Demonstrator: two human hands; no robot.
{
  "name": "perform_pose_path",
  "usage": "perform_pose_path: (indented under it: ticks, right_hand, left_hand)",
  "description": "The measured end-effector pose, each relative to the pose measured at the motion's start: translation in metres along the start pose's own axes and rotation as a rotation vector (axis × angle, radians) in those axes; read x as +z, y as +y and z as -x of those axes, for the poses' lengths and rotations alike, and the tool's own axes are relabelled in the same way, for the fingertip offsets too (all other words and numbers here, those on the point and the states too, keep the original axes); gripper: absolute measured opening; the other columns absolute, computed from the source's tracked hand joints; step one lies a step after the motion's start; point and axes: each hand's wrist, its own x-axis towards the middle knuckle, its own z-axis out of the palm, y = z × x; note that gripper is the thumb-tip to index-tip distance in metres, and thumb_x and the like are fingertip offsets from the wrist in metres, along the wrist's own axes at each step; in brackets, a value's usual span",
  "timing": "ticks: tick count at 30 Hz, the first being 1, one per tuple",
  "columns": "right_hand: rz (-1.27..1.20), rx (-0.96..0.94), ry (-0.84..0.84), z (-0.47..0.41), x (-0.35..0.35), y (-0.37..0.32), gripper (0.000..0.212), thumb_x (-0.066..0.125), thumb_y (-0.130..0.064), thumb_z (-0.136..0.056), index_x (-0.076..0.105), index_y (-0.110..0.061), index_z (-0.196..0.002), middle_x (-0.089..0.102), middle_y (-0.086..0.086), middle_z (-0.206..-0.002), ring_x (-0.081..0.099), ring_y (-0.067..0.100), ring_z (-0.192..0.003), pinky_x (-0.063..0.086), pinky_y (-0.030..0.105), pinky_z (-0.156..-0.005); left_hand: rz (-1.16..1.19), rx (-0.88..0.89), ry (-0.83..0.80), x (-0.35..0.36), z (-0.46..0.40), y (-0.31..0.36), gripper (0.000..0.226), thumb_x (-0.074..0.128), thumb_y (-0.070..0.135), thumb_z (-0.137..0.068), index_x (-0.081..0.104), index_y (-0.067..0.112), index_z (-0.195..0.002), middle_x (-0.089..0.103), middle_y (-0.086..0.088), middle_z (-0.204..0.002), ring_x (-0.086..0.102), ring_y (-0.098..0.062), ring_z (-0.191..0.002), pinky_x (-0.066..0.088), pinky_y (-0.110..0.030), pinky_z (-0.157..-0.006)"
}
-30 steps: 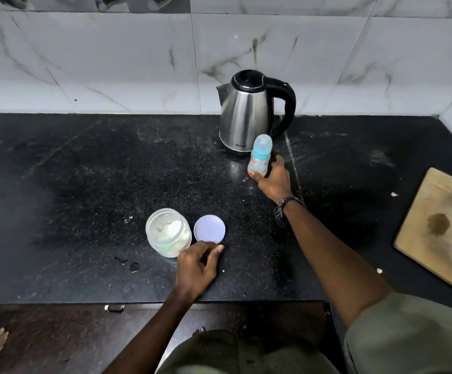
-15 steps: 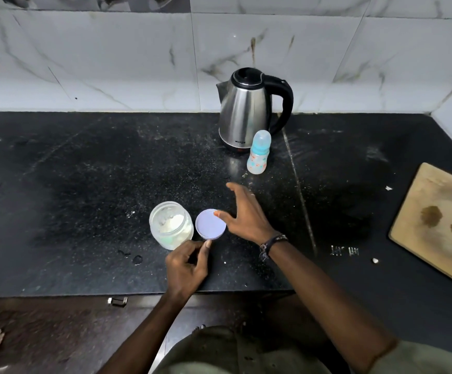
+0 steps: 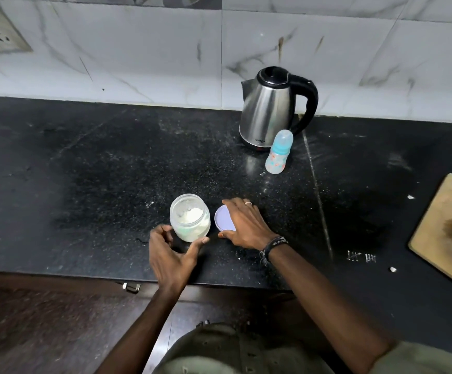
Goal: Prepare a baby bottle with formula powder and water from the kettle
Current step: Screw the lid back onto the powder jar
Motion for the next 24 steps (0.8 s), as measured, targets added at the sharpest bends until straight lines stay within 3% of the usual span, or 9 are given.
perform_pose_path:
  ticks: [2, 5, 9, 14, 16, 20, 24]
  right_hand:
    - [-0.047, 0.012, 0.02, 0.002, -0.004, 0.004, 0.09, 0.075, -0.049, -0.081, 0.029, -0.018, -0.152, 0.04, 0.01, -0.146, 0.039, 0.034, -0.132, 0.036, 0.045, -0.109]
    - [-0.123, 0.034, 0.061, 0.007, -0.012, 0.009, 0.088, 0.073, -0.046, -0.084, 0.025, -0.024, -0.154, 0.04, 0.012, -0.141, 0.042, 0.037, -0.128, 0.037, 0.048, -0.109]
    - [-0.217, 0.042, 0.123, 0.014, -0.021, 0.017, 0.08, 0.067, -0.044, -0.088, 0.023, -0.033, -0.155, 0.038, 0.014, -0.134, 0.045, 0.037, -0.121, 0.038, 0.046, -0.108]
    - [-0.337, 0.038, 0.217, 0.024, -0.038, 0.017, 0.065, 0.061, -0.04, -0.094, 0.031, -0.037, -0.152, 0.039, 0.012, -0.124, 0.047, 0.032, -0.114, 0.04, 0.041, -0.103]
    - [-0.434, 0.044, 0.269, 0.028, -0.043, 0.017, 0.059, 0.063, -0.04, -0.093, 0.039, -0.037, -0.146, 0.04, 0.007, -0.121, 0.05, 0.026, -0.11, 0.046, 0.044, -0.1]
    - [-0.688, 0.071, 0.425, 0.038, -0.054, 0.015, 0.054, 0.074, -0.046, -0.08, 0.045, -0.031, -0.122, 0.05, -0.003, -0.12, 0.056, 0.015, -0.108, 0.054, 0.043, -0.091]
    - [-0.783, 0.102, 0.514, 0.044, -0.067, 0.016, 0.047, 0.077, -0.052, -0.073, 0.043, -0.029, -0.097, 0.059, 0.0, -0.109, 0.061, 0.021, -0.1, 0.054, 0.05, -0.082]
  left_hand:
    - [0.024, 0.005, -0.012, 0.003, -0.005, 0.002, 0.099, 0.085, 0.068, -0.049, 0.05, 0.011, -0.121, 0.053, -0.005, -0.107, 0.055, -0.024, -0.093, 0.051, -0.042, -0.082]
    - [0.037, 0.003, -0.063, 0.007, -0.009, 0.007, 0.129, 0.086, 0.07, -0.044, 0.042, 0.0, -0.143, 0.047, -0.008, -0.131, 0.051, -0.028, -0.122, 0.045, -0.039, -0.103]
    - [0.097, -0.04, -0.14, 0.014, -0.013, 0.01, 0.142, 0.091, 0.067, -0.04, 0.032, 0.005, -0.153, 0.044, -0.014, -0.149, 0.045, -0.031, -0.14, 0.04, -0.05, -0.118]
    - [0.159, -0.043, -0.158, 0.013, -0.015, 0.023, 0.118, 0.097, 0.05, -0.044, 0.045, 0.01, -0.142, 0.057, 0.002, -0.133, 0.056, -0.015, -0.12, 0.044, -0.027, -0.102]
    - [0.147, -0.033, -0.143, 0.014, -0.013, 0.028, 0.108, 0.096, 0.047, -0.049, 0.049, 0.013, -0.14, 0.06, 0.002, -0.131, 0.059, -0.017, -0.119, 0.047, -0.035, -0.103]
    - [0.112, 0.009, -0.168, 0.016, -0.009, 0.03, 0.11, 0.105, 0.034, -0.054, 0.048, 0.011, -0.145, 0.06, -0.003, -0.139, 0.058, -0.021, -0.126, 0.048, -0.043, -0.109]
    - [0.123, 0.046, -0.223, 0.017, -0.003, 0.041, 0.11, 0.096, 0.046, -0.054, 0.047, 0.012, -0.147, 0.062, -0.007, -0.141, 0.059, -0.022, -0.128, 0.049, -0.041, -0.108]
